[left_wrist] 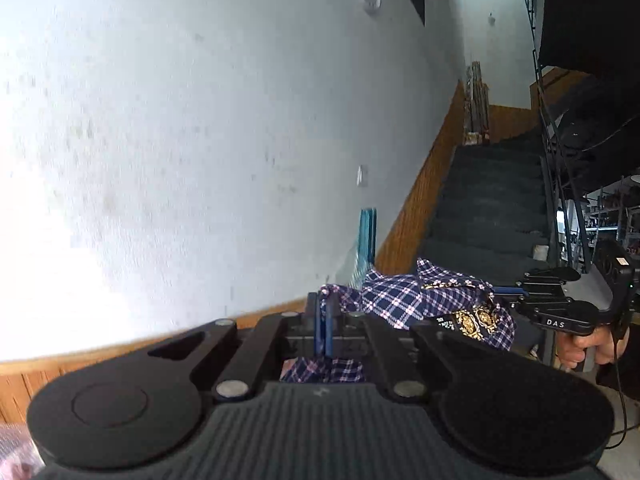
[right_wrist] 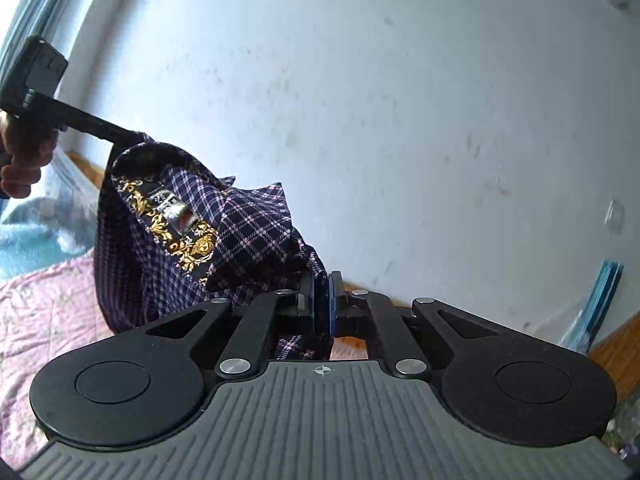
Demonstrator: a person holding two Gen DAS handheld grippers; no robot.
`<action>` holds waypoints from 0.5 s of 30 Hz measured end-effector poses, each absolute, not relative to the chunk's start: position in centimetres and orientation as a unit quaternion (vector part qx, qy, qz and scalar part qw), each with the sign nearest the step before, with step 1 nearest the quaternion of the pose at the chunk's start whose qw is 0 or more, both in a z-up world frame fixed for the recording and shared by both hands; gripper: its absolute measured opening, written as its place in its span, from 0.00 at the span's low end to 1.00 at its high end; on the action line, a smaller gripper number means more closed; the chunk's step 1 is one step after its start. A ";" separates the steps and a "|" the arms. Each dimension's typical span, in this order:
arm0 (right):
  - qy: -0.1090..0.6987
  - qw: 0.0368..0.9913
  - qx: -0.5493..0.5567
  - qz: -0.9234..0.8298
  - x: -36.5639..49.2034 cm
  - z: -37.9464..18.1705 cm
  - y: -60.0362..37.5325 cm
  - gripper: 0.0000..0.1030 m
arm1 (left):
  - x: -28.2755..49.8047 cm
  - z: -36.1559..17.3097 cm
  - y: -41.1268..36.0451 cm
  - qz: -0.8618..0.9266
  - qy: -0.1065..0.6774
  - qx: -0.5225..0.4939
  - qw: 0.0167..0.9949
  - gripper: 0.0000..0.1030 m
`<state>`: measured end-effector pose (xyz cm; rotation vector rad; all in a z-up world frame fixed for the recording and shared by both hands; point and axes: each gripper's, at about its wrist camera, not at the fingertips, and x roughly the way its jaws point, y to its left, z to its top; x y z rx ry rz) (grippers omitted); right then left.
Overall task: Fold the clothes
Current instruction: 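Lift the shirt high with both grippers and shake it out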
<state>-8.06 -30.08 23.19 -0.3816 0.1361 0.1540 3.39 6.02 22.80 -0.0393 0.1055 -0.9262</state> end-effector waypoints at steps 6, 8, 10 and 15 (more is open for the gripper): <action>-0.022 0.974 -0.207 0.090 -12.6 32.0 -28.9 0.03 | -4.5 31.6 7.6 -0.413 -0.053 -0.009 0.909 0.02; -0.044 0.971 -0.214 0.099 -13.7 34.2 -28.6 0.03 | -6.5 33.9 7.9 -0.400 -0.076 -0.007 0.913 0.02; -0.065 0.968 -0.219 0.109 -14.6 36.5 -28.3 0.03 | -7.8 35.9 7.7 -0.384 -0.092 -0.002 0.919 0.02; -0.085 0.965 -0.208 0.135 -12.9 39.9 -29.1 0.03 | -6.4 37.7 5.8 -0.341 -0.080 0.010 0.937 0.02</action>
